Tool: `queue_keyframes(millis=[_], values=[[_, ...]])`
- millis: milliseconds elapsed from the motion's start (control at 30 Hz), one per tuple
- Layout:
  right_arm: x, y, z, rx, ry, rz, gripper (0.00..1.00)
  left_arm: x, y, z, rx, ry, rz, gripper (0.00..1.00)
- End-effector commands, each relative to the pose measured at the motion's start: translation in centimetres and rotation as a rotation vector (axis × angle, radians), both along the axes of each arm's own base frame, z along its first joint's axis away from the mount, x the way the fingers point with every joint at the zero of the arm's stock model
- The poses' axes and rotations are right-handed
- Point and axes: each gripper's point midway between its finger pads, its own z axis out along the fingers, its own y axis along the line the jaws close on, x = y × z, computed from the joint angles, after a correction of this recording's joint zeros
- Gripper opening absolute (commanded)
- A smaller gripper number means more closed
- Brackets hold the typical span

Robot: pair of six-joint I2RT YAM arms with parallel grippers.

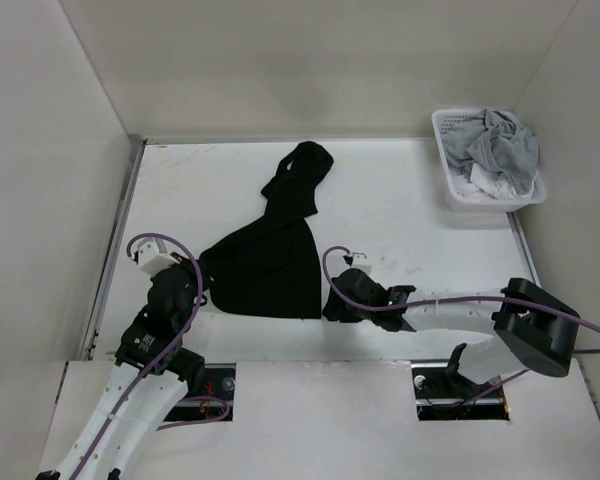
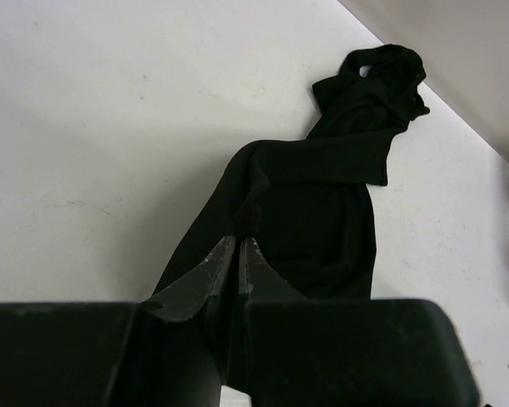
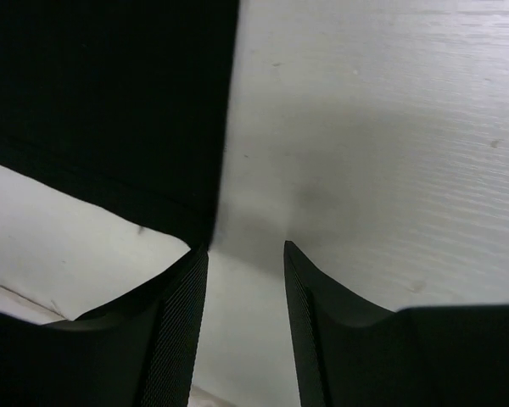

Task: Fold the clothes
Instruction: Flatten the tank top out

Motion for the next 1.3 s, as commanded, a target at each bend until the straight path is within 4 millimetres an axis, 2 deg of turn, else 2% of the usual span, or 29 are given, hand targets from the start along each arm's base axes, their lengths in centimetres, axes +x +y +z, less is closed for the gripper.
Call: queue_keyframes(millis=[0,133,333,533,700,800,867,900,967,1000,1067,1100,1133,1167,1200,1233,1267], values=[[1.2,3.3,2.2,0.149,-0.023,-0.05,0.44,0.6,-1.1,0.7,-0.025,-0.031,-0.042,0.03],[1.2,4.1,1.8,0.162,-0.012,-0.052,0.4,0.9,-1.7,0.6,-0.036,-0.03,-0.066,0.03],[0.6,4.9,1.0,0.167,0.022,-0.036,0.33,0.8,-1.6,0.9,-0.036,-0.042,-0.065,0.03],[0.6,4.6,0.6,0.172,0.038,-0.07,0.26,0.8,-1.6,0.9,-0.038,-0.044,-0.066,0.03],[0.5,4.6,-0.1,0.164,0.049,-0.079,0.1,0.7,-1.6,1.1,-0.04,-0.052,-0.067,0.03],[1.2,4.5,1.2,0.186,-0.001,-0.096,0.03,0.7,-1.5,1.2,-0.041,-0.058,-0.066,0.03],[1.9,4.2,3.5,0.208,-0.076,-0.102,0.0,0.8,-1.6,1.6,-0.044,-0.066,-0.066,0.03],[2.1,3.9,5.3,0.222,-0.132,-0.097,0.0,0.9,-1.7,2.2,-0.049,-0.079,-0.07,0.03],[2.5,2.7,9.5,0.237,-0.239,-0.098,0.0,1.2,-2.3,4.0,-0.072,-0.121,-0.088,0.02],[2.7,1.6,12.2,0.236,-0.296,-0.109,0.0,1.4,-2.5,5.6,-0.086,-0.156,-0.096,0.02],[2.6,-0.9,18.1,0.239,-0.413,-0.134,0.0,1.5,-2.7,9.5,-0.113,-0.239,-0.101,0.01],[2.6,-2.1,20.7,0.24,-0.466,-0.149,0.0,1.4,-2.7,12.0,-0.133,-0.291,-0.103,0.01],[2.5,-3.8,24.3,0.244,-0.536,-0.169,0.0,1.1,-2.7,14.6,-0.155,-0.351,-0.105,0.01],[2.1,-5.7,28.5,0.257,-0.611,-0.195,0.0,0.7,-2.5,17.4,-0.179,-0.413,-0.105,0.01],[1.9,-6.9,31.1,0.262,-0.654,-0.209,0.0,0.2,-2.2,20.1,-0.201,-0.475,-0.102,0.01],[1.6,-8.7,35.0,0.271,-0.724,-0.233,0.0,-0.4,-1.9,22.7,-0.223,-0.533,-0.1,0.01],[1.3,-9.7,37.4,0.279,-0.764,-0.247,0.0,-1.1,-1.6,25.2,-0.246,-0.592,-0.101,0.01]])
